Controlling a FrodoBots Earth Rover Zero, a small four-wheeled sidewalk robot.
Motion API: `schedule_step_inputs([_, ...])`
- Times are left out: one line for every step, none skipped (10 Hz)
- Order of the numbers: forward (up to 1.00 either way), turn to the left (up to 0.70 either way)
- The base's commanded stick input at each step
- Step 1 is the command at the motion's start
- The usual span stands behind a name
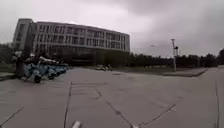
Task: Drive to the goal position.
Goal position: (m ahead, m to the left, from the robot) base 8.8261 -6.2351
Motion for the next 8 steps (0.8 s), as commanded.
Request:
schedule_step_inputs([0.70, 0.28])
schedule_step_inputs([0.70, 0.12])
schedule_step_inputs([0.70, 0.00])
schedule_step_inputs([0.70, 0.00])
schedule_step_inputs([0.70, 0.00])
schedule_step_inputs([0.70, 0.00])
schedule_step_inputs([0.70, 0.00])
schedule_step_inputs([0.70, 0.00])
